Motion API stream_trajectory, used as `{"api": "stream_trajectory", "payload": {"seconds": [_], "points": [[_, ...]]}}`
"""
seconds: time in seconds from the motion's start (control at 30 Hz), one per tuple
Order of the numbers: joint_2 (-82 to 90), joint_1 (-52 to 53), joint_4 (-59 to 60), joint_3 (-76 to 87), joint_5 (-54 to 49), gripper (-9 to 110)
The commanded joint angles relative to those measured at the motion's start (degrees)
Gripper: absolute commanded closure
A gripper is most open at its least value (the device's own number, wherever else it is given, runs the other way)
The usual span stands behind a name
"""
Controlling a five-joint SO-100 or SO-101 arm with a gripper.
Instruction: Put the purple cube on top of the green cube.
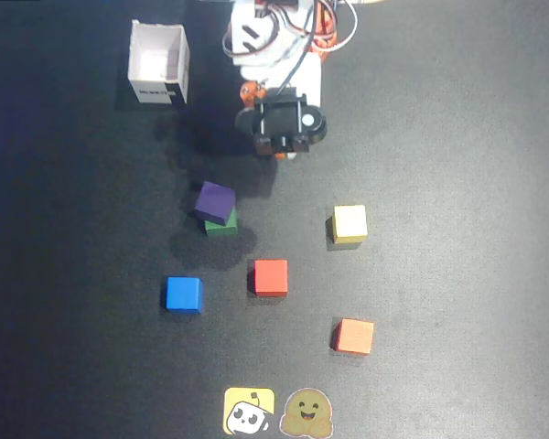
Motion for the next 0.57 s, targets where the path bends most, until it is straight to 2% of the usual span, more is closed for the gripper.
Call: {"api": "stream_trajectory", "payload": {"seconds": [0.0, 0.53], "points": [[0.44, -0.35, 0.35, -0.26, -0.62, 101], [0.44, -0.35, 0.44, -0.26, 0.62, 101]]}}
